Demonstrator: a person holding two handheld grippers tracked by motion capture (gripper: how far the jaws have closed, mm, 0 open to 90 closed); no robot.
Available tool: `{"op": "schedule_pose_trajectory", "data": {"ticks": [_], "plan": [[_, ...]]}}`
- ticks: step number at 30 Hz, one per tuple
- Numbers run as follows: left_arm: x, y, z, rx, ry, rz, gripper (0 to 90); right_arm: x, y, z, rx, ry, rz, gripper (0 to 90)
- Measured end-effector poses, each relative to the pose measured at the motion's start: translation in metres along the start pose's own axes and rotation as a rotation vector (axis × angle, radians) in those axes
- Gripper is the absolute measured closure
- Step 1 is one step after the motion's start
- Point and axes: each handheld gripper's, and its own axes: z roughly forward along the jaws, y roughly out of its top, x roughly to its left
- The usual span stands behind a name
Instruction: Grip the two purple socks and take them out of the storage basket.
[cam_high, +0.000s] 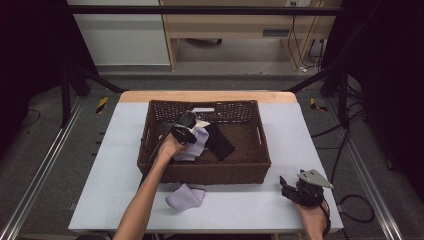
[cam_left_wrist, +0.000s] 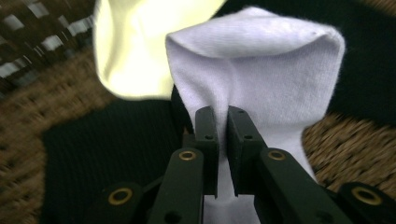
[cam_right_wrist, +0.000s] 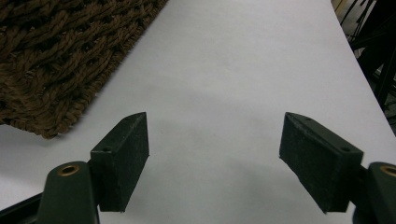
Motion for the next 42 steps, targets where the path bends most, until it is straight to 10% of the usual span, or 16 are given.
{"op": "schedule_pose_trajectory", "data": {"ticks": [11, 21, 42], "plan": [[0.002, -0.008, -0.045, -0.243, -0.003, 0.006, 82.6, 0.001, 0.001, 0.001, 0.011, -0.002, -0.001, 23.9], [-0.008, -0.006, -0.02, -0.096, 0.017, 0.101, 81.2, 0.001, 0.001, 0.001, 0.014, -0.006, -0.005, 23.9], [0.001, -0.015, -0.017, -0.013, 0.006, 0.034, 73.2, 0.001, 0.001, 0.002, 0.019, -0.006, -0.008, 23.6]]}}
